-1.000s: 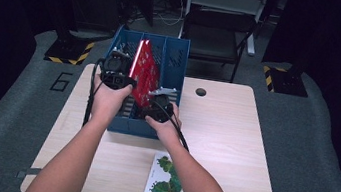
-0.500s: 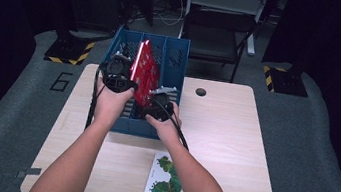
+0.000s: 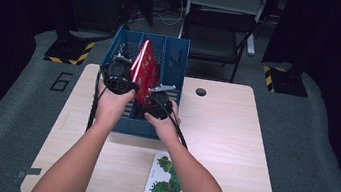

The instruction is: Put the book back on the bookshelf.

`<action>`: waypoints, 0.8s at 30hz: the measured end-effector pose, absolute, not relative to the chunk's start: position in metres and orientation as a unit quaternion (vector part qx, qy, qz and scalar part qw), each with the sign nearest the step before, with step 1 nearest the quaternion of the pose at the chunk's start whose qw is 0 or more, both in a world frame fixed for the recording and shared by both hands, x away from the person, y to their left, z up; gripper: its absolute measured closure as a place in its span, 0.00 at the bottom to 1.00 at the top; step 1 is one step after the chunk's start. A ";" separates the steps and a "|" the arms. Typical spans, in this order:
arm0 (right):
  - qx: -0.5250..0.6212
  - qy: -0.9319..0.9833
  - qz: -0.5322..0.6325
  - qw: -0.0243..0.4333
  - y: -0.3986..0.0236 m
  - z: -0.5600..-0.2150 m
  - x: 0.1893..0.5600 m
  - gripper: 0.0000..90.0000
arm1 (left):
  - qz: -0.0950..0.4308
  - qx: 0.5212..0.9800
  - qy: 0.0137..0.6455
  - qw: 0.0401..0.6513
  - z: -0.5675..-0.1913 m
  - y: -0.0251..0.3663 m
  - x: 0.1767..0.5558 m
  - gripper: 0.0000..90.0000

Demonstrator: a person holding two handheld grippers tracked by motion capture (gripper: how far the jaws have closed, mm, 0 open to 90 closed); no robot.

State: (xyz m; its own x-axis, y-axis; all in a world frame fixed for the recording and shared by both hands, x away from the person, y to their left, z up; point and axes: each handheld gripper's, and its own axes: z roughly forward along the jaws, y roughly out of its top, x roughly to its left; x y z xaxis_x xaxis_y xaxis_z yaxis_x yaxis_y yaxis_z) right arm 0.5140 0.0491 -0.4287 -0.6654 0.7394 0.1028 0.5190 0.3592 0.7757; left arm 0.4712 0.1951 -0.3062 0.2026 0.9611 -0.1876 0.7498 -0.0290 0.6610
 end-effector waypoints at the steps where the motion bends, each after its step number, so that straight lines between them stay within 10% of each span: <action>1: 0.387 0.813 0.414 0.135 0.049 -0.427 0.514 0.51 | 0.158 0.698 0.611 0.338 -0.306 0.195 0.471 0.87; 24: 0.392 0.803 0.425 0.142 0.050 -0.424 0.520 0.54 | 0.166 0.686 0.619 0.343 -0.306 0.195 0.482 0.88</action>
State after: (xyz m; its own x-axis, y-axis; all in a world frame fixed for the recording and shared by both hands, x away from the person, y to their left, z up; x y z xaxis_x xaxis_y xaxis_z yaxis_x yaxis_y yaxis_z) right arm 0.5197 0.0498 -0.4238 -0.6519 0.7510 0.1052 0.5090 0.3305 0.7948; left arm 0.4823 0.1953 -0.3056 0.1780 0.9640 -0.1974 0.7359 0.0028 0.6771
